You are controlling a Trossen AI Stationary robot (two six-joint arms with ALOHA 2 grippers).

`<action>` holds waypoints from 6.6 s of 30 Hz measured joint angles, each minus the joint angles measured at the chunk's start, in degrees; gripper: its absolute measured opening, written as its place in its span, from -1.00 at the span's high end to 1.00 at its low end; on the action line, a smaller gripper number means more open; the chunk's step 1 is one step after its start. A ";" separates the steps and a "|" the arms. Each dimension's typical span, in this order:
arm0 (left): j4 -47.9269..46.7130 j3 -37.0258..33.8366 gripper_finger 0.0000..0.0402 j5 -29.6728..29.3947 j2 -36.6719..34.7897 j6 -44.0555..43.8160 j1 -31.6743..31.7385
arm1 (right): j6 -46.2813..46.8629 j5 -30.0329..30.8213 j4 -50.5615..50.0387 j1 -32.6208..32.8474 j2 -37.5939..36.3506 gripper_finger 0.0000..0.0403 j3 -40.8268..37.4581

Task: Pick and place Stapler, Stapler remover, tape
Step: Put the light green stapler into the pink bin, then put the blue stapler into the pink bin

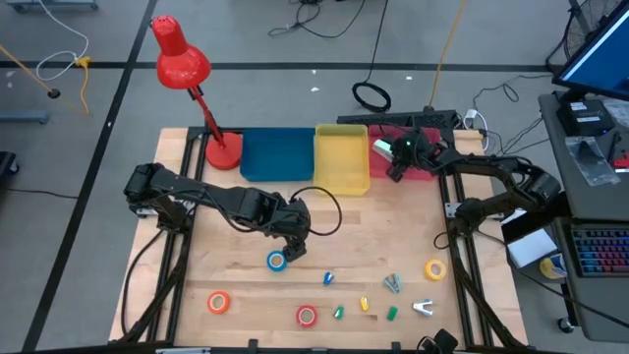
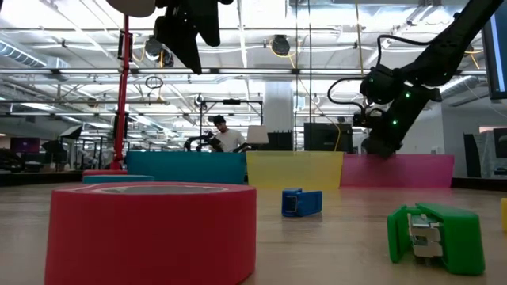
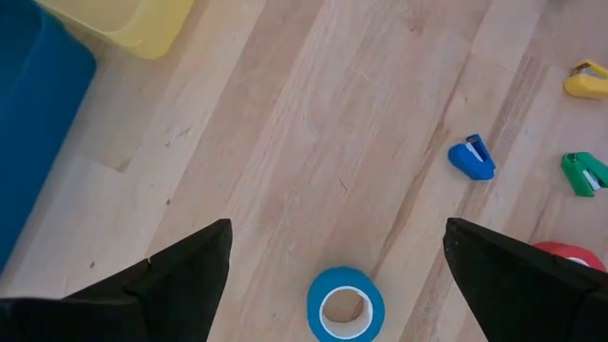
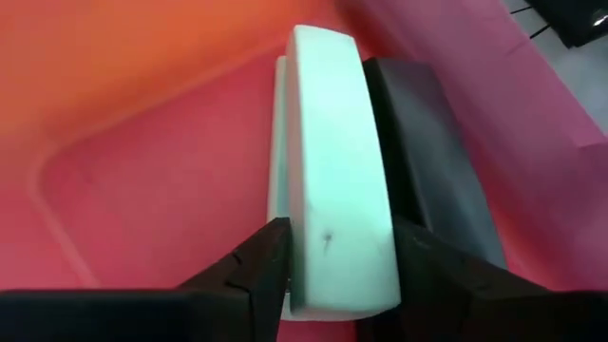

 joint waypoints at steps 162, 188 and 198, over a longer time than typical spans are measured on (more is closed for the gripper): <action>43.32 -63.82 -0.89 -13.49 -53.48 -9.86 -17.79 | -10.82 -16.76 -9.03 66.49 34.67 -0.15 39.17; 43.30 -63.80 -0.89 -13.51 -53.46 -9.25 -17.79 | -10.78 -13.49 -12.78 66.52 35.93 0.60 39.26; 43.32 -63.78 -0.89 -13.52 -53.48 -9.13 -17.79 | -7.68 -3.89 -15.57 66.16 32.58 0.75 39.17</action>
